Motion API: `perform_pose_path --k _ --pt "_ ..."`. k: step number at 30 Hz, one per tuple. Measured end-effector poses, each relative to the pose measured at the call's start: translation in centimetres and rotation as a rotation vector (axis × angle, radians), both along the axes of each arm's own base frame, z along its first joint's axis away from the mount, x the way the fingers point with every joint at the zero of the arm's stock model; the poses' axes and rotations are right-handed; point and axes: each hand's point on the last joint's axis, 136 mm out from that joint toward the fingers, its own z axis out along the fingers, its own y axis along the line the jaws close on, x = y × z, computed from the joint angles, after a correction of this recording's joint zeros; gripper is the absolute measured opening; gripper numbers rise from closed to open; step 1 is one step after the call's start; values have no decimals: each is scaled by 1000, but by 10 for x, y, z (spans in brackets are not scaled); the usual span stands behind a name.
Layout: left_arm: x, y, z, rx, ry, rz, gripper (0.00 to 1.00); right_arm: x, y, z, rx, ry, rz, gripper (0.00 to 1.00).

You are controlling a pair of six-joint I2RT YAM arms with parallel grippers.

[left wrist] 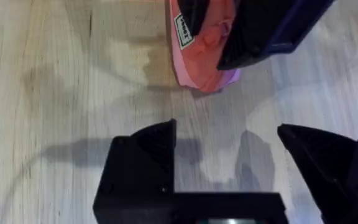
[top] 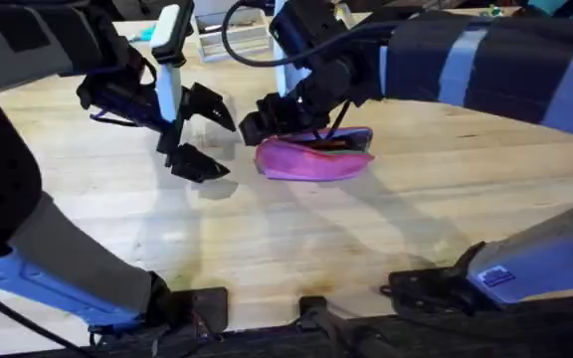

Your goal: Unzip the bag, pick up the pens from the table one at a time and place them inside, then zip the bag closed.

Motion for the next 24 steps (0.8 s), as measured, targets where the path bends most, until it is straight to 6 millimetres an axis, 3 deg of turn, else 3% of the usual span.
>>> perform_pose_path --k 3,10,15,24 --pt "0 0 0 0 0 0 993 0 0 0 4 5 -9 457" --pt "0 0 0 0 0 0 993 -1 3 1 17 11 -11 280" --pt "0 0 0 0 0 0 993 -1 4 1 22 13 -9 69" --pt "0 0 0 0 0 0 994 -1 4 2 22 13 -9 30"
